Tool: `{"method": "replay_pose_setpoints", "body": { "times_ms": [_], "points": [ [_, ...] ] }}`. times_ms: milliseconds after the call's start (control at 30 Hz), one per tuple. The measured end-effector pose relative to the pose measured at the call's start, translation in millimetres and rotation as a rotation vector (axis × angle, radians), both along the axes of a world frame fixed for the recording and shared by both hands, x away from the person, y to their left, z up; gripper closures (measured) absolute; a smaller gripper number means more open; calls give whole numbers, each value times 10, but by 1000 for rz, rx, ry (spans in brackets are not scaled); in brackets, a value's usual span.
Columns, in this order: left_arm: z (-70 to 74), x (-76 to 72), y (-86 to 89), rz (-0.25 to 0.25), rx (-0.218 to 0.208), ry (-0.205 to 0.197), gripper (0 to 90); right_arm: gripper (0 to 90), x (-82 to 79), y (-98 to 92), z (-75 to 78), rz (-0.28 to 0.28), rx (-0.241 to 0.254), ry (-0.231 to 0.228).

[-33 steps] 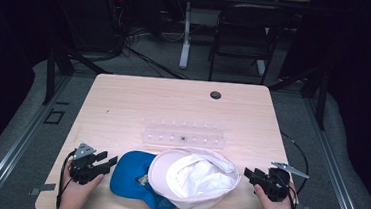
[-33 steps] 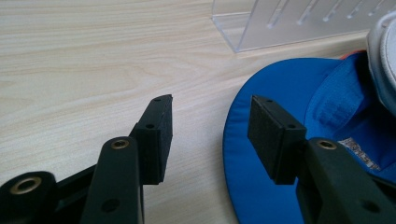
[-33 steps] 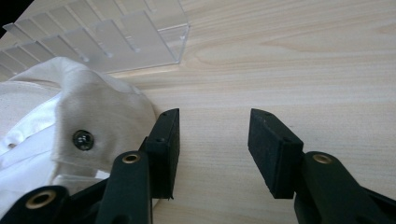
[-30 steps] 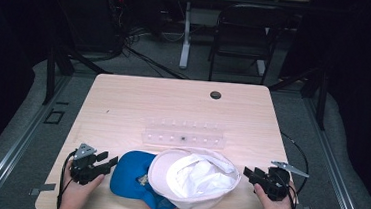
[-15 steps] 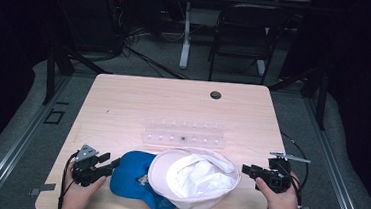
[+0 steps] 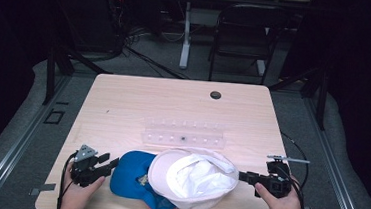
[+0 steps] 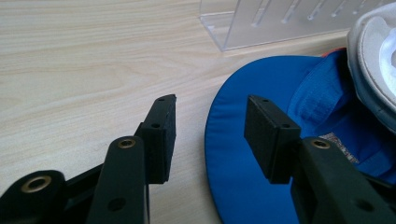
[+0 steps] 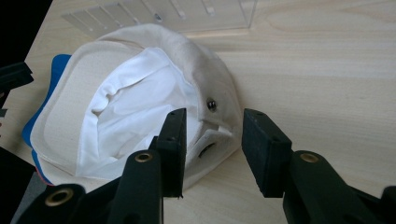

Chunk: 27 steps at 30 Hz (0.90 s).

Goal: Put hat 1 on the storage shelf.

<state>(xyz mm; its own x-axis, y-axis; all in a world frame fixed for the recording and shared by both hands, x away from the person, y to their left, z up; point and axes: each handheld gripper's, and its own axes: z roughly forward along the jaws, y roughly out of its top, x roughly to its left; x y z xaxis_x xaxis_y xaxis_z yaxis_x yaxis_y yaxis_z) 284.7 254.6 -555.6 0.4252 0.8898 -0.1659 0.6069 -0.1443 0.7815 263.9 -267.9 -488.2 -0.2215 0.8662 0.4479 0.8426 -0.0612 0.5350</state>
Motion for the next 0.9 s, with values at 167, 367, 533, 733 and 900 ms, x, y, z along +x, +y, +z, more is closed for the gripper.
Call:
{"method": "replay_pose_setpoints", "body": {
  "times_ms": [167, 367, 533, 733, 900],
  "points": [
    [-1, 7, -1, -3, -2, -1, 546, 600, -1, 69, -70, 13, 3, 25],
    [-2, 0, -2, -5, 3, 1, 544, 585, 25, 144, -146, 24, -9, 62],
    [-5, 1, 2, -5, -2, 3, 538, 622, 55, 200, -192, 19, -36, 85],
    [-2, -2, 0, -7, 4, 6, 538, 767, 124, 214, -164, 16, -51, 101],
    [-8, 0, 1, -5, 0, 5, 538, 783, 208, 198, -99, 40, -74, 107]
  ]
}}
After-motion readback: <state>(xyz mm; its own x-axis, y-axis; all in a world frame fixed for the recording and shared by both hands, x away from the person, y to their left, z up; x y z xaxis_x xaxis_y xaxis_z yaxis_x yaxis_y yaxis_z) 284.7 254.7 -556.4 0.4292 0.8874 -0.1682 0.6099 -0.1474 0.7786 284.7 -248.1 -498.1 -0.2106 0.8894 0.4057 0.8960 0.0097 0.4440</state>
